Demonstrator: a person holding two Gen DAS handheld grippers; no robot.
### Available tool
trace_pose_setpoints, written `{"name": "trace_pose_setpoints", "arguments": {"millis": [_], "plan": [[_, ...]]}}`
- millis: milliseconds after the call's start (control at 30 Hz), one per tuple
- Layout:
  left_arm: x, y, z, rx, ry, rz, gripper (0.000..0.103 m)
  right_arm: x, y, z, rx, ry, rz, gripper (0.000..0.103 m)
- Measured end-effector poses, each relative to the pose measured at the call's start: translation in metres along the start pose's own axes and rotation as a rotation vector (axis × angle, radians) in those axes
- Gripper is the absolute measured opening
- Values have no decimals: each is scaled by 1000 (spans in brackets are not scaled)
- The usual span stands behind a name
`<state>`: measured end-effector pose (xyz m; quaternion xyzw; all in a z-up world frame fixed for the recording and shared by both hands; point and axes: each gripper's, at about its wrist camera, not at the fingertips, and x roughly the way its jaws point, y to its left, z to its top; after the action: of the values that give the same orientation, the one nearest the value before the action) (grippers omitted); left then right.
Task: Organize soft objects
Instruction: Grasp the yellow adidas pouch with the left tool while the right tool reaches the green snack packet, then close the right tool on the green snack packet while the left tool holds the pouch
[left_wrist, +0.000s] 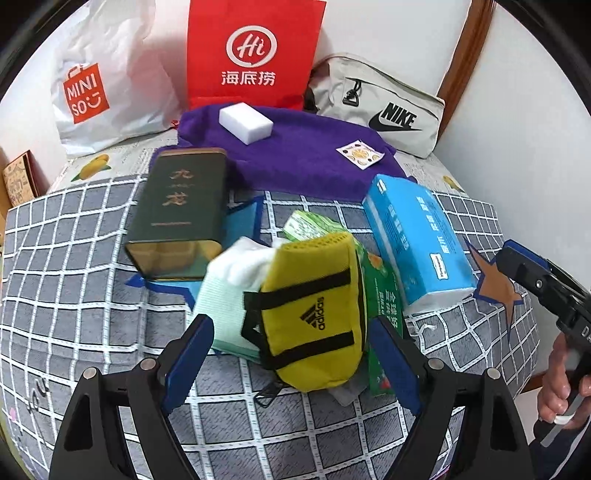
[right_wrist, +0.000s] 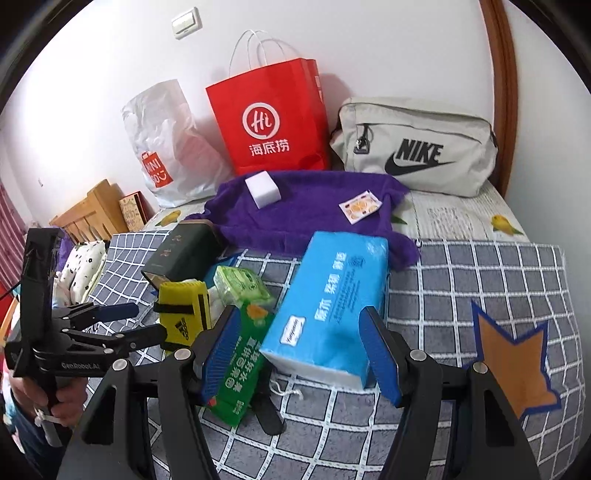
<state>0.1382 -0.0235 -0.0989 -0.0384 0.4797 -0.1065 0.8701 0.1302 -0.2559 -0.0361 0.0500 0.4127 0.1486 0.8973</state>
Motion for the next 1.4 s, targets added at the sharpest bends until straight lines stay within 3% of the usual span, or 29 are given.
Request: {"name": "trace_pose_setpoints", "arguments": {"millis": [100, 467, 533, 633, 733, 1000, 1233, 1400], "plan": [[9, -2, 1, -12, 15, -19, 86, 2, 1, -4, -6, 13, -4, 66], [54, -16, 8, -46, 44, 65, 85, 7, 0, -24, -27, 57, -16, 66], [55, -13, 8, -59, 36, 36, 77, 7, -1, -27, -21, 62, -25, 66], [51, -12, 9, -41, 25, 21, 66, 8, -2, -30, -13, 69, -24, 66], [42, -10, 9, -20, 6, 15, 65, 10, 2, -32, -19, 81, -16, 66], [13, 7, 13, -22, -56, 23, 65, 25, 33, -45, -76, 136, 59, 66], [2, 31, 13, -43, -76, 46, 65, 49, 48, -53, -30, 195, 130, 66], [1, 41, 6, -32, -65, 40, 65, 66, 51, -53, 15, 224, 126, 66]]}}
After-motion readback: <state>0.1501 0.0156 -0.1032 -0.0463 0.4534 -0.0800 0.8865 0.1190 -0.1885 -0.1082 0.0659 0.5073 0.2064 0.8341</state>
